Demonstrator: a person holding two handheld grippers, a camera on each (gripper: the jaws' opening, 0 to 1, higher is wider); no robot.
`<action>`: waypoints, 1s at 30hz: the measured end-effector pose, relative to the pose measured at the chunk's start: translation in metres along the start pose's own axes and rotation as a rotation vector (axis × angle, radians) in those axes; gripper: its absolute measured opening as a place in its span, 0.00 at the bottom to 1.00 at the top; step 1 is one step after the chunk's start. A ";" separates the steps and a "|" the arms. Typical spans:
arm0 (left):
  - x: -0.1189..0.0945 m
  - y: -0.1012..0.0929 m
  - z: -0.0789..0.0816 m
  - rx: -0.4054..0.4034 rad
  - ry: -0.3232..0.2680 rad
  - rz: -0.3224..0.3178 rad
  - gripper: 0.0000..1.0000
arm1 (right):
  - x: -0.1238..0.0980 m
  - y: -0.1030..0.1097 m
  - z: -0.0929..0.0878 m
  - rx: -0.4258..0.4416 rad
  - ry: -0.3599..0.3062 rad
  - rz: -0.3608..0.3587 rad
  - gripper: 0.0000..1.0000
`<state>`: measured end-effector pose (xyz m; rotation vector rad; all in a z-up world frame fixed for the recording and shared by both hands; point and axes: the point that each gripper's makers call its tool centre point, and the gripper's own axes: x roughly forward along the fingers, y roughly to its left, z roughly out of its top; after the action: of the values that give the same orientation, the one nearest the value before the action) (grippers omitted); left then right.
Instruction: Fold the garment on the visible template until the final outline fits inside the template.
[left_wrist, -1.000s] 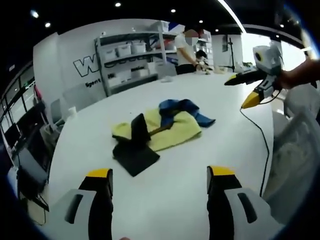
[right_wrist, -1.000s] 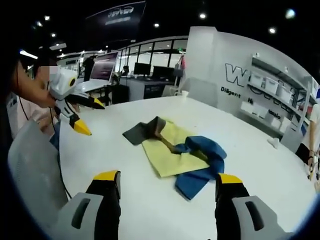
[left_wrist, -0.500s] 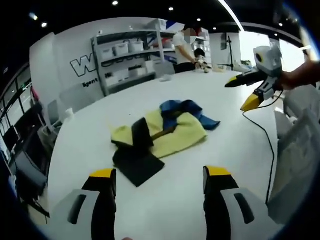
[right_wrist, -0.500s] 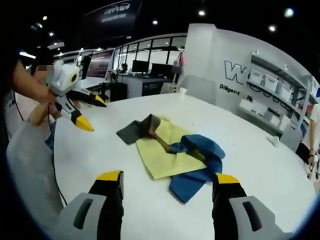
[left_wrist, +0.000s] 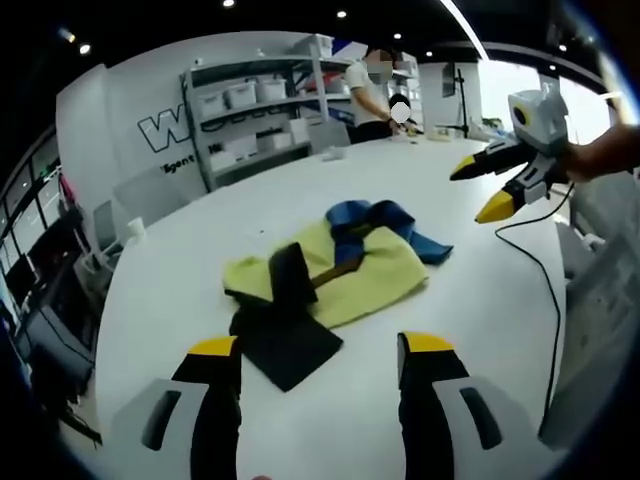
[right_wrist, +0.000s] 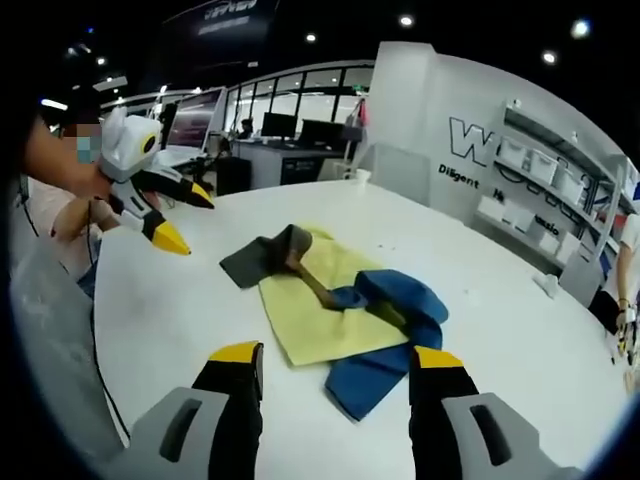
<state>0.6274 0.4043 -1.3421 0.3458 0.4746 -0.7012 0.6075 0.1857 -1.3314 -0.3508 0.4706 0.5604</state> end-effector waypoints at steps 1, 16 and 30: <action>0.002 0.001 0.002 0.003 -0.001 -0.001 0.60 | 0.002 -0.002 0.001 -0.009 0.001 -0.002 0.52; 0.029 0.008 0.007 0.006 0.019 -0.010 0.48 | 0.024 -0.015 0.000 -0.068 0.041 -0.001 0.41; 0.052 0.020 0.017 0.026 0.034 -0.005 0.47 | 0.048 -0.031 0.011 -0.109 0.054 0.001 0.39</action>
<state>0.6805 0.3829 -1.3527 0.3821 0.4993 -0.7077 0.6646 0.1864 -1.3412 -0.4708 0.4929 0.5798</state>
